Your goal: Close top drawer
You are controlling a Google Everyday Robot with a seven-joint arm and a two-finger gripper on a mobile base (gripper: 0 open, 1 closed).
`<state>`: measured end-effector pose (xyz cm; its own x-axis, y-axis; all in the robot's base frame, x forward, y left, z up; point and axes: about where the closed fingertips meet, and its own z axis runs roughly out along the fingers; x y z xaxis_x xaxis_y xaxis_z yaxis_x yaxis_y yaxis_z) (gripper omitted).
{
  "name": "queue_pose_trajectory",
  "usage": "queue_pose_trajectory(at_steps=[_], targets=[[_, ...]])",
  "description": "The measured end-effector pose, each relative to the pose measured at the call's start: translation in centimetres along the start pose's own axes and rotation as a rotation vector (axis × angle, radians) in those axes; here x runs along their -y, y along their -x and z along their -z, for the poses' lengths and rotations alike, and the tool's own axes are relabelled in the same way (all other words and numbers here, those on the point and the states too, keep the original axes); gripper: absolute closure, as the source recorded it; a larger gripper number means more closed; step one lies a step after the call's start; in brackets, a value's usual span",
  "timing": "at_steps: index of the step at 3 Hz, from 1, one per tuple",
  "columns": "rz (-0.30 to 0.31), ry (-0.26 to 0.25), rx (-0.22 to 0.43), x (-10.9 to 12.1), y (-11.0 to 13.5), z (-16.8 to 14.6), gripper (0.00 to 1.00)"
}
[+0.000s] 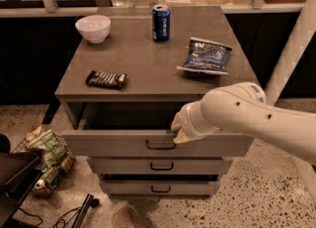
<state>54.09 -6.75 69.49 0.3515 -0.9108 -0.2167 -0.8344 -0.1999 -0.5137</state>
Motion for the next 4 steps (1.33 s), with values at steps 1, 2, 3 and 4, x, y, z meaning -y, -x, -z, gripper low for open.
queue_pose_trajectory(at_steps=[1, 2, 3, 4], targets=[[0.047, -0.018, -0.074, 2.1, 0.4, 2.7, 1.0], [0.088, -0.033, -0.172, 3.5, 0.9, 6.7, 1.0], [0.081, -0.005, -0.265, 1.9, 1.2, 11.0, 1.0], [0.0, 0.114, -0.309, -2.7, 0.1, 12.4, 1.0]])
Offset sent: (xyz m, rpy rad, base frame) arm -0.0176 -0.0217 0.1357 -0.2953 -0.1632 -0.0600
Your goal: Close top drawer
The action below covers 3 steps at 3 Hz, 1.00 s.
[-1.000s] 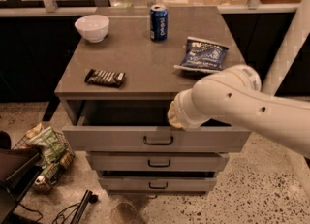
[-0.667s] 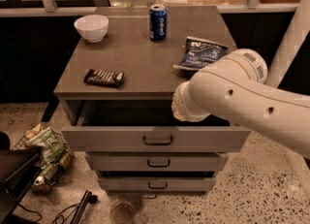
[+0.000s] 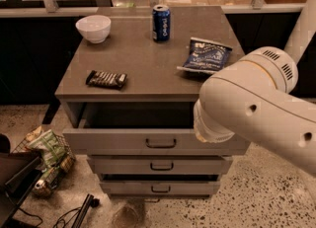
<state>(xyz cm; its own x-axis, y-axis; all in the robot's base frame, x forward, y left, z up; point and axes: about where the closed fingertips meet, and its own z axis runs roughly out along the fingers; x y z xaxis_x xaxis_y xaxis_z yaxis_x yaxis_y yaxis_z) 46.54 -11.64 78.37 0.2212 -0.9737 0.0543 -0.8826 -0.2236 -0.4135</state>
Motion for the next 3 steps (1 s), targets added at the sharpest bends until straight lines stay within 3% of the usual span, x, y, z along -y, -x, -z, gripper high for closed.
queue_pose_trajectory(at_steps=[1, 2, 3], targets=[[-0.099, 0.135, 0.031, -5.3, -1.0, -2.9, 1.0], [-0.188, 0.21, 0.112, -9.3, -1.0, -6.9, 1.0], [-0.217, 0.207, 0.188, -9.8, -0.7, -10.6, 1.0]])
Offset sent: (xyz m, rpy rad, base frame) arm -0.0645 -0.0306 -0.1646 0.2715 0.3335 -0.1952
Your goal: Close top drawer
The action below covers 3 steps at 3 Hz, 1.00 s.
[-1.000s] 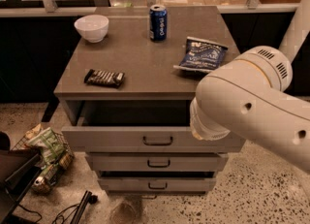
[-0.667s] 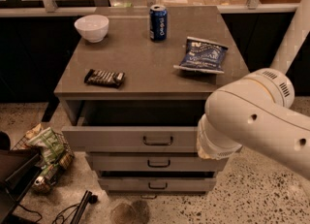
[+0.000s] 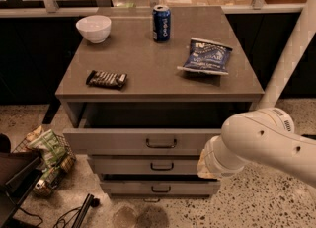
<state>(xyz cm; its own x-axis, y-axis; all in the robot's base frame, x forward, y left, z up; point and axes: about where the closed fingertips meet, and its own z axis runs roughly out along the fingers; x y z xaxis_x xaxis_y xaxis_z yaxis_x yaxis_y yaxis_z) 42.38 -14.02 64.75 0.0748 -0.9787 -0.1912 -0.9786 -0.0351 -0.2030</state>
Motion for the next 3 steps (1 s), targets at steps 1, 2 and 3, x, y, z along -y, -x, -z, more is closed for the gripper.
queue_pose_trajectory(at_steps=[1, 2, 3], targets=[[0.022, -0.012, 0.053, 2.6, -0.4, -3.3, 1.0], [0.067, -0.017, 0.078, 6.5, -0.6, -6.1, 1.0], [0.077, -0.019, 0.084, 7.4, -0.6, -6.6, 1.0]])
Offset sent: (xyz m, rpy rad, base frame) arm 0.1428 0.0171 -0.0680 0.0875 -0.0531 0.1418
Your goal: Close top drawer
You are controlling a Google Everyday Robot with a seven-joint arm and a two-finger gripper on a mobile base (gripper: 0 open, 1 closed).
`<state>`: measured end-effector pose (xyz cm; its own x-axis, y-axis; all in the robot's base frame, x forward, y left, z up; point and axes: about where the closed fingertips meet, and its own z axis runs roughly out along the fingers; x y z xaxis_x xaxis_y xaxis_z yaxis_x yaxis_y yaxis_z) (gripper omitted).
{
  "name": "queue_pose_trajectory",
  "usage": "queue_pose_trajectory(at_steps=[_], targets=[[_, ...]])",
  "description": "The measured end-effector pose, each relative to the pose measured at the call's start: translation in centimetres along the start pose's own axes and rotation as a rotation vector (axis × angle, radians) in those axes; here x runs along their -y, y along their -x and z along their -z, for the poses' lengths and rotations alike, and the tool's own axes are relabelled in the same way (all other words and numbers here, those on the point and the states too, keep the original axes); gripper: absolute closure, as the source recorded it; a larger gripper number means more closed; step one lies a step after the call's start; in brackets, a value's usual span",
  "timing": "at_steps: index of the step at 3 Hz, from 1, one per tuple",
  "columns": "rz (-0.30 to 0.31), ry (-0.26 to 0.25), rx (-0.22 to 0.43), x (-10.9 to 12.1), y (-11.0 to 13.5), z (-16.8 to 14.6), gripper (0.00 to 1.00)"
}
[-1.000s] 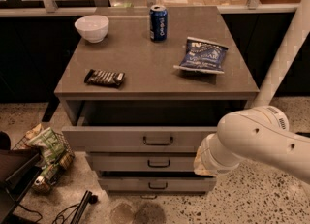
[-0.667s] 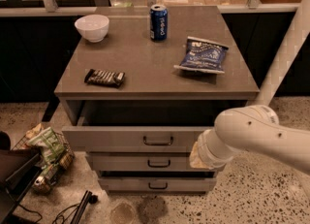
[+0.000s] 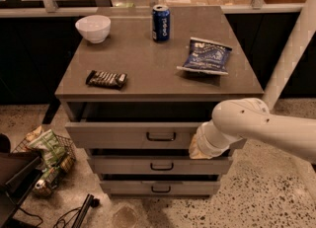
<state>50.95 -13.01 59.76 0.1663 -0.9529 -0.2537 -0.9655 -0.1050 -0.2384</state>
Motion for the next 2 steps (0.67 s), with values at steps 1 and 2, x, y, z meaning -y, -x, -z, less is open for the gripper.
queue_pose_trajectory(at_steps=[1, 2], targets=[[0.019, -0.018, -0.007, 2.55, -0.81, -0.45, 1.0], [0.019, -0.017, -0.007, 2.55, -0.8, -0.46, 1.0]])
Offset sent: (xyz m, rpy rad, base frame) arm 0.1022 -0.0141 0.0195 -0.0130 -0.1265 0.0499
